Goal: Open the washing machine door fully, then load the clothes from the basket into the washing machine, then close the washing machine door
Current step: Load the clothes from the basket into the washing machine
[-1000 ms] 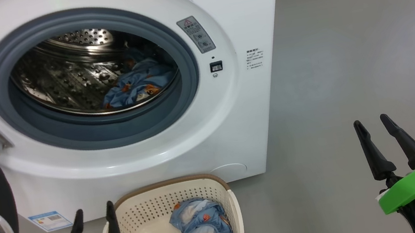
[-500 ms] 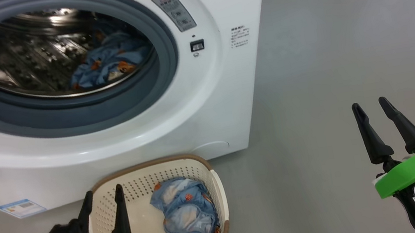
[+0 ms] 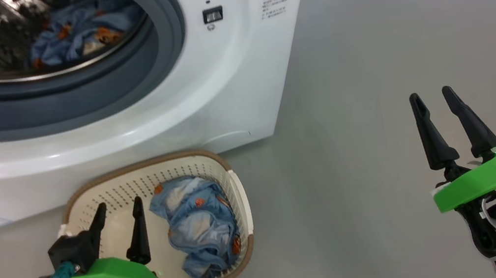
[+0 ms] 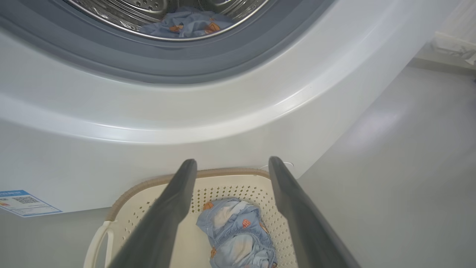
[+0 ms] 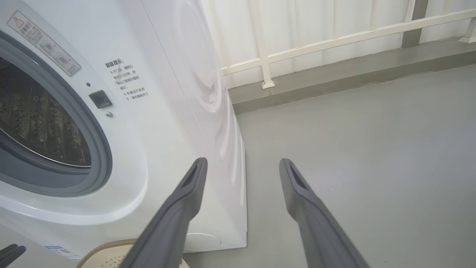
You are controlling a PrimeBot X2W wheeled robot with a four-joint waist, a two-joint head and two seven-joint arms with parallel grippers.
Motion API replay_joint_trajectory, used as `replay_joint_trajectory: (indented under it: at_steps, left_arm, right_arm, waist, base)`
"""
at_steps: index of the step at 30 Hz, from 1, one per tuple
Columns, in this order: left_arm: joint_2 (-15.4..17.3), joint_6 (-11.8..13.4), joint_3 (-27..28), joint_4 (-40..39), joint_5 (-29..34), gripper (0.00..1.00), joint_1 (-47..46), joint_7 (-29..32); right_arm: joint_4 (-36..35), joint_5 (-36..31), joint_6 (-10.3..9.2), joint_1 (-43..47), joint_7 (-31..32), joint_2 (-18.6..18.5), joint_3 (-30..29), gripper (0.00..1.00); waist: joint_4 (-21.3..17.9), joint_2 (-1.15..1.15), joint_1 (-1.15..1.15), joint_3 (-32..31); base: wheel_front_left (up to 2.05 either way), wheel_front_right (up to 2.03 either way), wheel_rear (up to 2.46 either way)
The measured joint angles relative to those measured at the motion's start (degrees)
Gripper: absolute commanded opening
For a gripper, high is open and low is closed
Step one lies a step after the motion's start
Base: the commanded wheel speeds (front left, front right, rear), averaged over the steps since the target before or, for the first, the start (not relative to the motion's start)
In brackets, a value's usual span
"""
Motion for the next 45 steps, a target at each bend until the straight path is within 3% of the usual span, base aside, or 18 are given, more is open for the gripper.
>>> replay_joint_trajectory:
  at_steps: [11, 29, 45]
  left_arm:
    - [3.57, 0.00, -8.13, 11.51, -3.92, 1.00, -8.97, 0.93]
    - [8.05, 0.00, -23.15, 24.30, -9.80, 1.00, -23.44, 9.87]
    - [10.99, -0.01, -29.97, 32.15, -9.93, 1.00, -34.98, 14.97]
  right_arm:
    - [-1.03, -0.63, 0.00, -4.05, 0.00, 3.26, -0.25, 1.00]
    - [-2.86, -2.49, 0.00, -9.67, -0.01, 6.13, 0.13, 1.00]
    - [-4.20, -2.49, 0.00, -13.46, -0.01, 7.77, 0.73, 1.00]
  waist:
    - [-1.88, 0.00, 0.00, 9.64]
    - [-5.15, 0.00, 0.00, 22.79]
    - [-8.05, 0.00, 0.00, 32.64]
  base:
    - [0.00, 0.00, 0.00]
    - [0.00, 0.00, 0.00]
    - [0.00, 0.00, 0.00]
